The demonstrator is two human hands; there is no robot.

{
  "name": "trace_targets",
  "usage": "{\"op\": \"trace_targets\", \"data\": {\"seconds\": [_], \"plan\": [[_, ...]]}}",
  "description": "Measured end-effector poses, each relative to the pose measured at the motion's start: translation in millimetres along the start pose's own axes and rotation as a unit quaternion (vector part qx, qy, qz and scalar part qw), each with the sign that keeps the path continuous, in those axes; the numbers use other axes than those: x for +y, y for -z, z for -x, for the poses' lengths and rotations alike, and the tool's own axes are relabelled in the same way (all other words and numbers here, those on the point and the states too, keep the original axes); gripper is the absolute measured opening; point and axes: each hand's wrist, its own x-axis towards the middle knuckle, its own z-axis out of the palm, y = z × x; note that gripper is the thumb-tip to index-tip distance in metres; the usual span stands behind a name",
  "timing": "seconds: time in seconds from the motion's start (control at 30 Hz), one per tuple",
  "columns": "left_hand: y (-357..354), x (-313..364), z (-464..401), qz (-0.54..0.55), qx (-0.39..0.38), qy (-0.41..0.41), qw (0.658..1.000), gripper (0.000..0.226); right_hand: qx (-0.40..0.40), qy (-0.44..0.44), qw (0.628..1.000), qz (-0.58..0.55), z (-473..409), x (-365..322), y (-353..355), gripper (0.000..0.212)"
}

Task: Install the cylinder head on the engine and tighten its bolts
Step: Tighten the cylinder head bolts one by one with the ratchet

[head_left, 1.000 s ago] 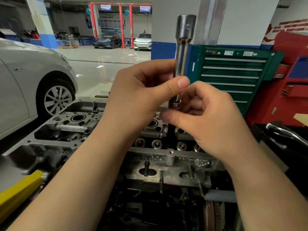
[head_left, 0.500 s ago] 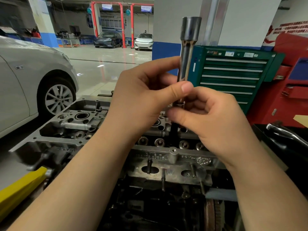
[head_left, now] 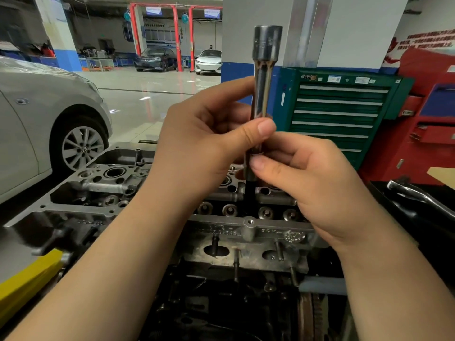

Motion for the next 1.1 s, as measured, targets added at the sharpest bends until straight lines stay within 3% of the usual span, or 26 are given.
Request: {"op": "trace_targets", "data": {"seconds": [0.13, 0.3, 0.37, 0.5, 0.63, 0.73, 0.93, 1.1], "plan": [[-0.1, -0.6, 1.9, 0.036, -0.011, 0.027, 0.999, 0.043, 0.019, -0.026, 0.999, 0.013, -0.1, 2.2, 2.0, 0.028], [-4.7, 2.0, 1.2, -0.022, -0.012, -0.001, 1.000, 0.054, 0.078, -0.022, 0.992, 0.092, -2.0, 1.4, -2.5, 0.053], [-4.2, 1.2, 1.0, -0.017, 0.005, -0.002, 1.000, 0.059, 0.049, -0.016, 0.997, 0.054, -1.3, 1.5, -1.8, 0.043], [-1.8, -0.6, 1.5, 0.007, 0.001, 0.009, 1.000, 0.046, 0.002, -0.019, 1.000, 0.017, 1.3, 2.1, -0.3, 0.023], [-3.1, 0.8, 2.7, 0.020, -0.025, 0.028, 0.999, 0.034, 0.042, -0.031, 0.997, 0.050, -0.7, 4.3, -1.0, 0.035], [-4.7, 1.9, 2.0, -0.003, -0.002, 0.020, 1.000, 0.042, 0.049, -0.024, 0.997, 0.060, -2.2, 5.6, -1.8, 0.045], [-0.3, -1.4, 1.5, 0.000, 0.021, 0.026, 0.999, 0.044, -0.015, -0.020, 1.000, 0.012, 0.2, 3.9, 1.3, 0.024], [-3.0, 0.3, 2.6, 0.043, -0.024, 0.038, 0.998, 0.037, 0.068, -0.031, 0.995, 0.064, -0.7, 1.9, -3.0, 0.041]]}}
